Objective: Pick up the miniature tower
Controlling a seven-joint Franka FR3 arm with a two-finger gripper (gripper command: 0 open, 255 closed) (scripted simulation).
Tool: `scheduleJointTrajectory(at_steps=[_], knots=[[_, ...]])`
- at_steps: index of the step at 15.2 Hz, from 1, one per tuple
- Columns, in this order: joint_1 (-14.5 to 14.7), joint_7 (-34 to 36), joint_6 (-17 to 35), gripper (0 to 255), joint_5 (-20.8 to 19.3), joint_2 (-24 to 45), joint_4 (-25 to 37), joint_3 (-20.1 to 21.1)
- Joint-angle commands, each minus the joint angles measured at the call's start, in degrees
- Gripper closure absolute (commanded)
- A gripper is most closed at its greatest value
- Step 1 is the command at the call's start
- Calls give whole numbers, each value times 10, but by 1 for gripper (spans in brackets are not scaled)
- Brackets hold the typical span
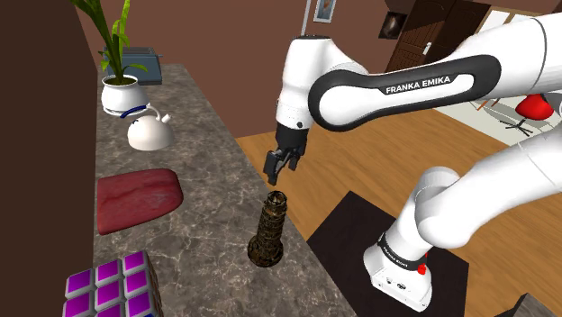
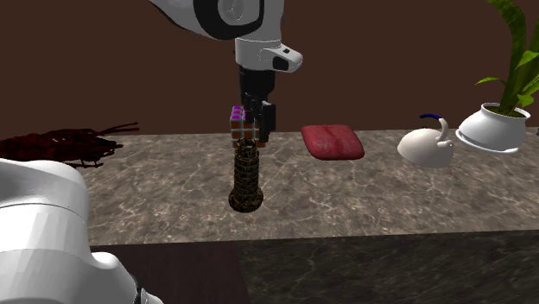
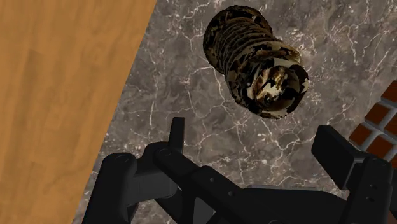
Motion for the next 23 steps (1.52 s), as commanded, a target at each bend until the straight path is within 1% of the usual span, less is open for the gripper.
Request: scheduleJointTrajectory(at_steps=[1, 3, 10, 13, 14, 23], knots=[[7, 10, 23, 0, 2, 33, 0, 17], [14, 22, 40, 0, 3, 62, 1, 34], [14, 22, 101, 0, 3, 91, -30, 42], [14, 22, 106, 0, 3, 94, -33, 43], [14, 22, 106, 255, 3, 94, -33, 43], [14, 22, 106, 255, 3, 94, -33, 43]])
